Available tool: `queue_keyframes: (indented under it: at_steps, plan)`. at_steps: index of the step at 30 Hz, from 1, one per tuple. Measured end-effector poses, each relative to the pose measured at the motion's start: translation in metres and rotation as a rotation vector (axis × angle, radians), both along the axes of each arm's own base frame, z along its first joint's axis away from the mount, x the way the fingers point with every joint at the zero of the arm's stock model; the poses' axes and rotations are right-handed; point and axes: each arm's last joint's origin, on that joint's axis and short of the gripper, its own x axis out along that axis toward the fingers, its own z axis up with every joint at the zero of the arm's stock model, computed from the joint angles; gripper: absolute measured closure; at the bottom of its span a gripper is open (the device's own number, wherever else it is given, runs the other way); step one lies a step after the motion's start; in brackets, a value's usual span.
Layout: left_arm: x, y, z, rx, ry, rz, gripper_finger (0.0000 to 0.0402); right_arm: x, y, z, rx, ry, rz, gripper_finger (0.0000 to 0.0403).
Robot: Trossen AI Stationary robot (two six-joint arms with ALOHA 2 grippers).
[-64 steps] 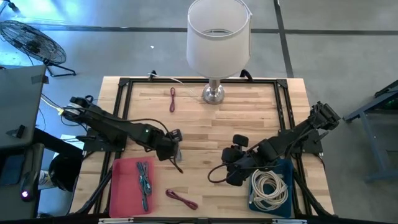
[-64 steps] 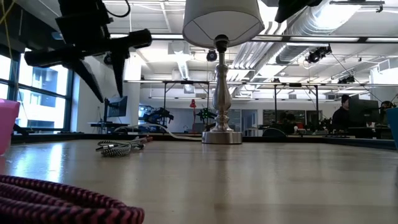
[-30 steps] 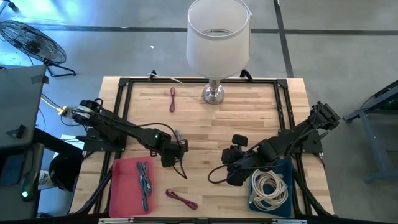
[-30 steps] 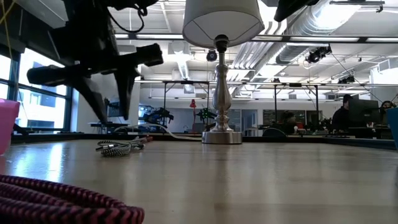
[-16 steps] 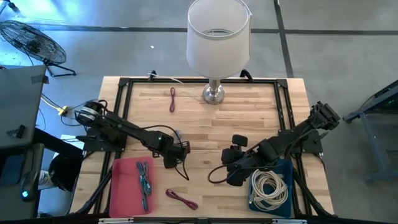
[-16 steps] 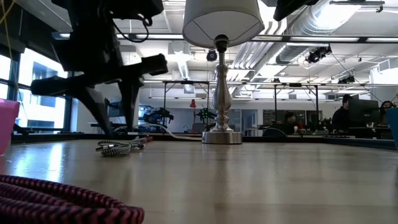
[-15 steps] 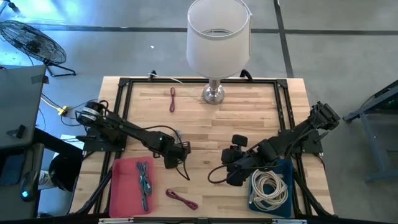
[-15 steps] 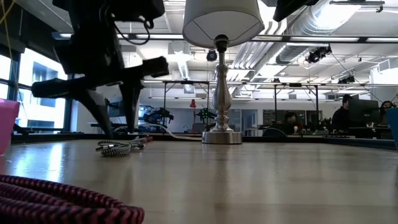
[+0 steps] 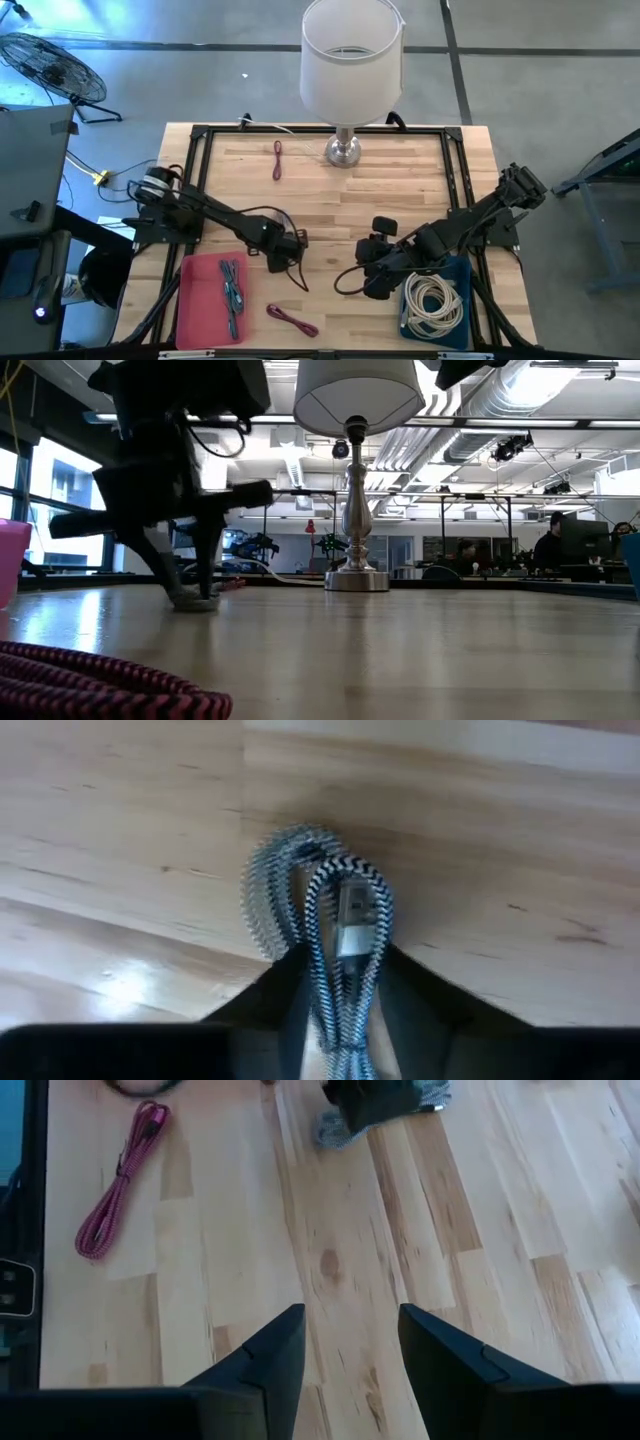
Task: Pick & Place USB Port
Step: Put the white and black USB cable into the pink bin
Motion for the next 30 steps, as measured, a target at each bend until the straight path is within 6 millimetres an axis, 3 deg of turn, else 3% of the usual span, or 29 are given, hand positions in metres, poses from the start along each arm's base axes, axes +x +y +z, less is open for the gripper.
queue_keyframes:
  at_steps: [4, 12, 19, 23, 26, 30]
  plan:
    - [0.002, 0.000, -0.002, 0.012, 0.007, 0.035, 0.0377, 0.000, 0.001, 0.000, -0.002, -0.007, 0.001, 0.0249]
    - [0.009, 0.003, 0.016, 0.036, 0.020, 0.241, 0.0387, -0.003, 0.005, 0.000, -0.011, -0.007, 0.010, 0.0249]
    - [0.001, -0.008, 0.075, 0.248, 0.075, 0.374, 0.0387, -0.006, 0.010, 0.000, -0.029, -0.018, 0.020, 0.0249]
    - [-0.007, -0.022, 0.113, 0.280, 0.069, 0.455, 0.0387, -0.007, 0.012, 0.000, -0.041, -0.023, 0.023, 0.0249]
    - [-0.015, -0.033, 0.137, 0.244, 0.061, 0.542, 0.0387, -0.008, 0.013, 0.000, -0.054, -0.025, 0.021, 0.0249]
    - [-0.037, -0.050, 0.160, 0.031, 0.059, 0.617, 0.0387, -0.008, 0.012, 0.000, -0.067, -0.026, 0.021, 0.0249]
